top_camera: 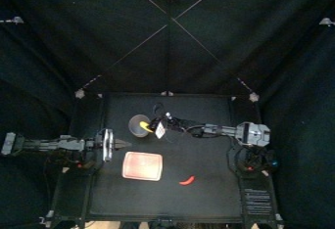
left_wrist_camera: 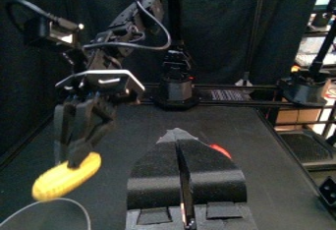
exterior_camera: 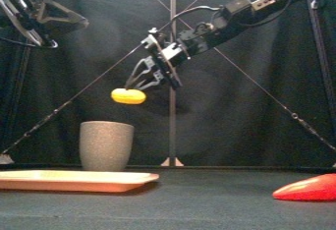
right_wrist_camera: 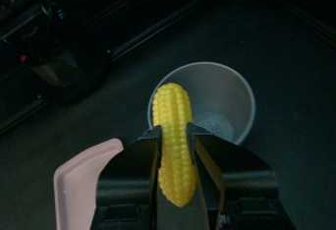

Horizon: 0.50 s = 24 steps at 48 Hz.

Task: Pick the corn then place it in the grey bowl
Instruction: Drop corn in the grey bowl and return to neutral

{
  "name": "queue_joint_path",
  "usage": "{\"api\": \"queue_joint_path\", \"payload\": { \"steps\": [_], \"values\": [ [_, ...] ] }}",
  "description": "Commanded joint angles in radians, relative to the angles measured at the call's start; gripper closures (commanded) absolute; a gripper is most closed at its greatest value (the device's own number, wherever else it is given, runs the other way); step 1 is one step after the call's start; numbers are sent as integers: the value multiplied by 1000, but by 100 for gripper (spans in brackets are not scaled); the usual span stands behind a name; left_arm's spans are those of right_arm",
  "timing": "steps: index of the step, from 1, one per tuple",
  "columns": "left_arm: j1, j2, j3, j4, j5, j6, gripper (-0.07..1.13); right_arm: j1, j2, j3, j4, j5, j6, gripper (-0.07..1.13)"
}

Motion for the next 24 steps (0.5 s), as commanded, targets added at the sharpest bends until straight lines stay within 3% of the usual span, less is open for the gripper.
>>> {"api": "queue_joint_path", "payload": {
  "steps": [1, 16, 24],
  "values": [
    [2, 0, -15, 0, -5, 0, 109, 2, 43, -104, -15, 25, 3, 45],
    [0, -3, -15, 0, -5, 0, 109, -26, 138, -195, -37, 46, 8, 20],
    [2, -5, -14, 0, -5, -2, 109, -26, 103, -179, -52, 64, -8, 13]
  ]
}}
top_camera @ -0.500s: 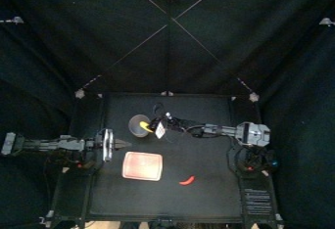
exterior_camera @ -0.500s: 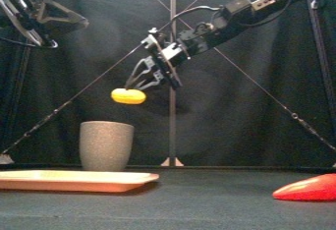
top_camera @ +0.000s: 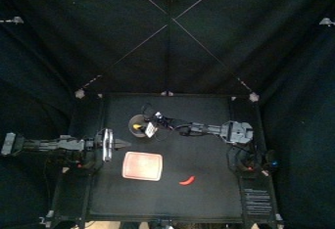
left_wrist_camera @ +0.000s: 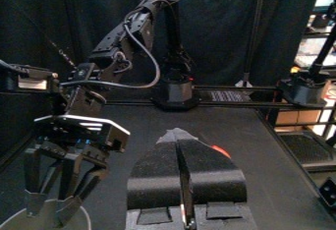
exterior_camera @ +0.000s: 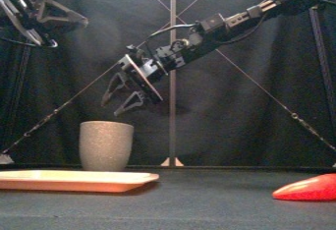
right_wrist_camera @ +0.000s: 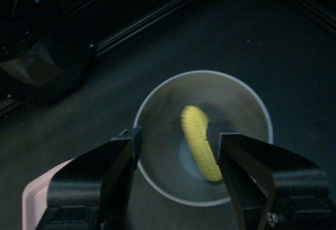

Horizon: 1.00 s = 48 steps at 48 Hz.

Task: Pick the corn then place it in the grey bowl
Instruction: Drop corn in the grey bowl and return to neutral

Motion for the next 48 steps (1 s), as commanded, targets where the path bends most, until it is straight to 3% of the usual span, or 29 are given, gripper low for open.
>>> {"api": "queue_joint_path", "payload": {
  "steps": [1, 12, 26, 40, 48],
  "values": [
    [0, 0, -14, 0, -5, -2, 109, -2, -74, -6, -15, 17, -14, 13],
    [3, -3, -14, 2, -5, 0, 109, 46, -308, 124, -115, 21, 2, 13],
    [2, -52, -11, 3, -5, 0, 109, 150, -551, 365, -132, -40, -2, 13],
    [5, -74, -5, 6, -5, 2, 109, 267, -899, 675, -160, -229, -2, 13],
    [15, -74, -5, 9, -5, 0, 109, 327, -1077, 810, -167, -238, 0, 13]
  ]
}}
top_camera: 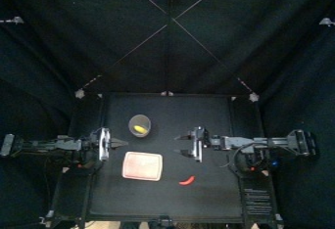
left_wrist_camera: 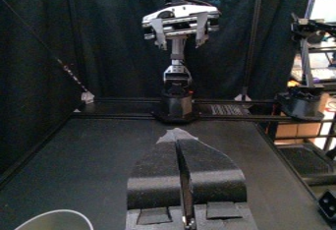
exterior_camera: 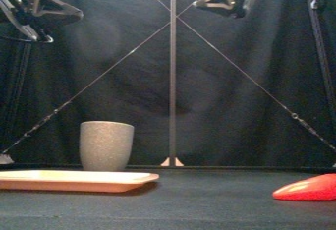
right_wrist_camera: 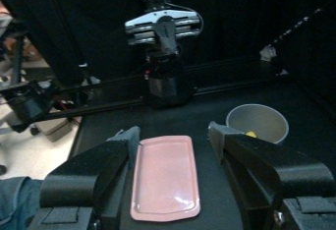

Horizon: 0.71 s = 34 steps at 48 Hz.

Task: Pick the corn then place it in the grey bowl
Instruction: Drop corn in the grey bowl and return to neutral

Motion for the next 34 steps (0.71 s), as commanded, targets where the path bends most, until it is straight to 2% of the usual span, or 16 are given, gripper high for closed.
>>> {"api": "queue_joint_path", "payload": {
  "steps": [1, 10, 24, 34],
  "values": [
    [11, 0, -18, 2, -5, 0, 109, 37, -124, 63, -6, -12, 3, 13],
    [14, 2, -18, 0, -5, 0, 109, 92, -276, 153, -5, -17, 5, 13],
    [15, 0, -15, 0, -5, 0, 109, 166, -397, 221, -23, -18, 3, 13],
    [31, 0, -14, -2, -5, -2, 109, 173, -417, 235, -44, -23, 0, 13]
  ]
}}
